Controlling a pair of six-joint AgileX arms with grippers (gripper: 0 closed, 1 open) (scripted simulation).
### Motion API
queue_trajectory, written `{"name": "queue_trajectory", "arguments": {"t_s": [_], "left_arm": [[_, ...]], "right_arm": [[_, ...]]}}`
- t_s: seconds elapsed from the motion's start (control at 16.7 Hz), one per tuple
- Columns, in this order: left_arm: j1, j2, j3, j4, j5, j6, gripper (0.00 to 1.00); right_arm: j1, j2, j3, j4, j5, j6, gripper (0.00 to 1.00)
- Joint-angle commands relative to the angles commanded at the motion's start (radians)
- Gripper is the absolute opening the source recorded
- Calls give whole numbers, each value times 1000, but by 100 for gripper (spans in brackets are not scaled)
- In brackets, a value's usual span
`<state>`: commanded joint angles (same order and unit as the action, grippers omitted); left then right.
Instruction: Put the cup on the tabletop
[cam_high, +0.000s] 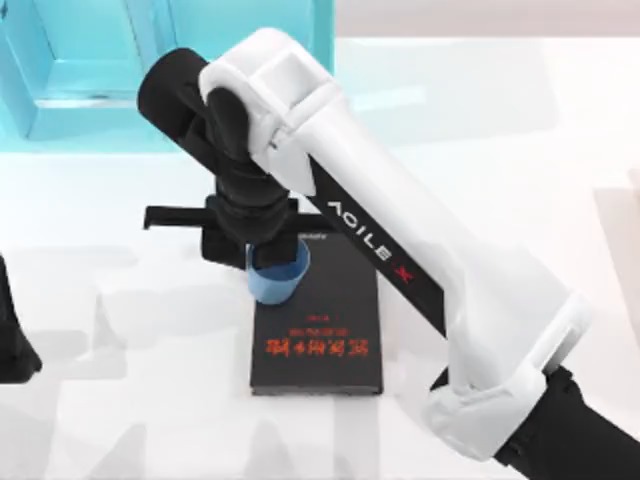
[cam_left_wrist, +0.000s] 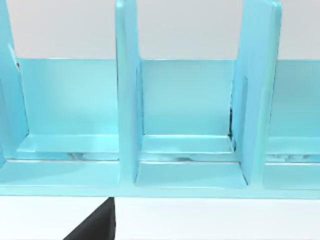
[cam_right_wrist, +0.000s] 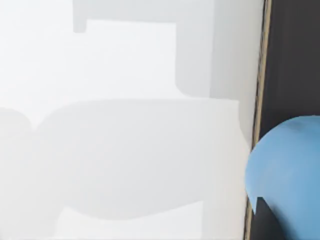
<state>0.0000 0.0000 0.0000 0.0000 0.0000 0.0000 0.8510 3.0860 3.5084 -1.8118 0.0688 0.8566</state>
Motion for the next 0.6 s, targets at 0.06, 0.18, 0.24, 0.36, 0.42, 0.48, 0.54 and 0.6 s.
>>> {"name": "queue_trajectory", "arguments": {"t_s": [0.06, 0.18, 0.24, 0.36, 0.42, 0.48, 0.54, 0.6], "left_arm": [[0, 0, 0, 0, 0, 0, 100], [0, 0, 0, 0, 0, 0, 100], [0, 0, 0, 0, 0, 0, 100], [0, 0, 0, 0, 0, 0, 100], [0, 0, 0, 0, 0, 0, 100], [0, 0, 0, 0, 0, 0, 100], [0, 0, 0, 0, 0, 0, 100], [0, 0, 0, 0, 0, 0, 100]], "right_arm": [[-1, -26, -34, 7, 0, 0, 0], [-4, -88, -119, 22, -1, 1, 0], [-3, -121, -162, 29, -1, 1, 0], [-2, -177, -227, 42, -2, 1, 0], [-2, -195, -245, 48, -2, 1, 0], [-3, -202, -252, 50, -2, 2, 0], [-3, -202, -252, 50, -2, 2, 0], [-3, -202, -252, 50, -2, 2, 0]]}}
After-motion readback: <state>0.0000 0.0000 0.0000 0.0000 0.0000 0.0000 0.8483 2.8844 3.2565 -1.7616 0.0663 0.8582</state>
